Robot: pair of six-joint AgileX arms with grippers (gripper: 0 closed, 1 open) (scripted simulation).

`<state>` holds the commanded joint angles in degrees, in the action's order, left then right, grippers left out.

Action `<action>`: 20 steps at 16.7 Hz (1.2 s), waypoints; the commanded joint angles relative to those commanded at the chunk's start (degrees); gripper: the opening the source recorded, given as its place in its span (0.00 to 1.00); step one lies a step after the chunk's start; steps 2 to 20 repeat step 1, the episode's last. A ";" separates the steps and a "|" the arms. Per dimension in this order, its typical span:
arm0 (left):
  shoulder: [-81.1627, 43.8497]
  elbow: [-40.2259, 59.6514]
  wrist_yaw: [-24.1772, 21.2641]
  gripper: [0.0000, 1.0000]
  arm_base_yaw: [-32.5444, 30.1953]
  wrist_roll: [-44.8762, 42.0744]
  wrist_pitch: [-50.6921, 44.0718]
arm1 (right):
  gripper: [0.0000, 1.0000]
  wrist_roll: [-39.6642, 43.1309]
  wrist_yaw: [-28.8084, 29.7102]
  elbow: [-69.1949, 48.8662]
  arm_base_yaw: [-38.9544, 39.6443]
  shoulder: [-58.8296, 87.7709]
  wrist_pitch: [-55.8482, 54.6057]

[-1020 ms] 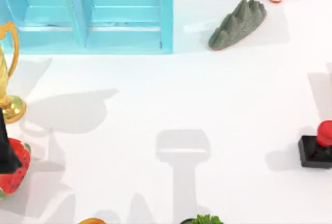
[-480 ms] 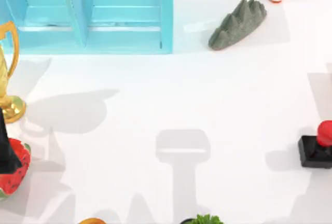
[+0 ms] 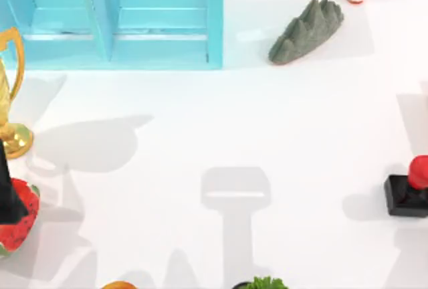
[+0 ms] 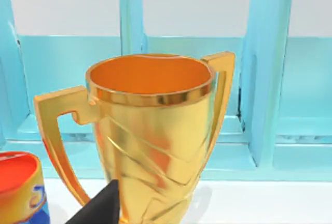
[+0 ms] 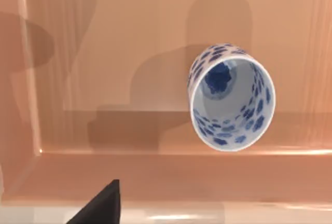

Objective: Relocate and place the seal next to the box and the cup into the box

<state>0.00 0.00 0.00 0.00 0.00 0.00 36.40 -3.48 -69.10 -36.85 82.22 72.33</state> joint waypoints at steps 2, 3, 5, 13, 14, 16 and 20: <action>0.00 0.00 0.00 1.00 0.00 0.00 0.00 | 1.00 0.04 0.00 0.00 -0.07 -0.03 0.05; 0.00 0.00 0.00 1.00 0.00 0.00 0.00 | 1.00 0.04 0.00 0.00 -0.07 -0.03 0.05; 0.00 0.00 0.00 1.00 0.00 0.00 0.00 | 1.00 0.04 0.00 0.00 -0.07 -0.03 0.05; 0.00 0.00 0.00 1.00 0.00 0.00 0.00 | 1.00 0.04 0.00 0.00 -0.07 -0.03 0.05; 0.00 0.00 0.00 1.00 0.00 0.00 0.00 | 1.00 0.04 0.00 0.00 -0.07 -0.03 0.05; 0.00 0.00 0.00 1.00 0.00 0.00 0.00 | 1.00 0.04 0.00 0.00 -0.07 -0.03 0.05; 0.00 0.00 0.00 1.00 0.00 0.00 0.00 | 1.00 0.04 0.00 0.00 -0.07 -0.03 0.05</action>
